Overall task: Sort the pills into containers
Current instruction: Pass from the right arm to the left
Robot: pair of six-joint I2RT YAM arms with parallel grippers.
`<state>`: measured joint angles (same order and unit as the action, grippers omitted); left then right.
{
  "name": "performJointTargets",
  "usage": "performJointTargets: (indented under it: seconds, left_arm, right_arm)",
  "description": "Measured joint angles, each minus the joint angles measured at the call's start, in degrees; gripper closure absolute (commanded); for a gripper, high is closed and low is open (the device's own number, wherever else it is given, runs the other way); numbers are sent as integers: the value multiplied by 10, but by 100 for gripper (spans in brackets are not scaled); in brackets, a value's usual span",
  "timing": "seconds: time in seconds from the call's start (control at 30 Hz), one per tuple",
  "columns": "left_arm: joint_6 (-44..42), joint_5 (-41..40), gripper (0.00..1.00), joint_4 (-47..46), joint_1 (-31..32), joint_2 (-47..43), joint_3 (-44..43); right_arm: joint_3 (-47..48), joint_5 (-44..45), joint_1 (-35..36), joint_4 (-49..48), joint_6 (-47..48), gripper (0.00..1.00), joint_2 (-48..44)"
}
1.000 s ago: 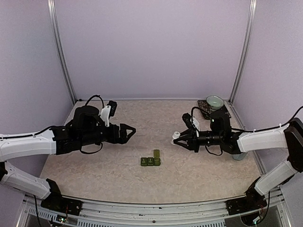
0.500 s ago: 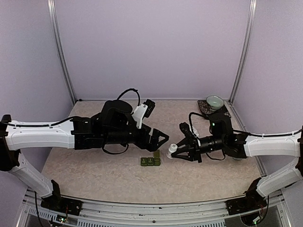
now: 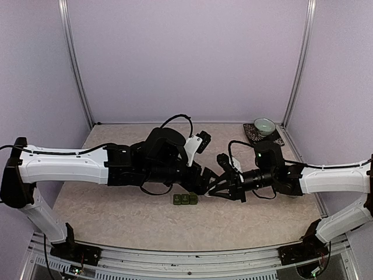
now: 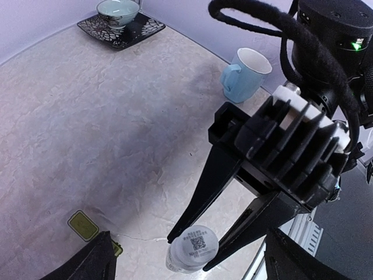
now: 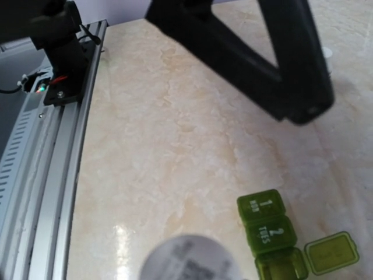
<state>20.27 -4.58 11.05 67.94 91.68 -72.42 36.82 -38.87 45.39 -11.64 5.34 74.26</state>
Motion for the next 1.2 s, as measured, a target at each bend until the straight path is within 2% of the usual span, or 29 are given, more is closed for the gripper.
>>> performJointTargets:
  seconds: [0.4, 0.87, 1.07, 1.2]
  left_arm:
    - [1, -7, 24, 42, 2, 44, -31]
    - [4, -1, 47, 50, 3, 56, -40]
    - [3, 3, 47, 54, 4, 58, -45]
    - [2, 10, 53, 58, 4, 58, -48]
  right_arm:
    - [0, 15, 9, 16, 11, 77, 0]
    - [0, 21, 13, 20, 13, 78, -8]
    - [1, 25, 15, 22, 14, 79, -9]
    - [4, 26, 15, 29, 13, 80, -11]
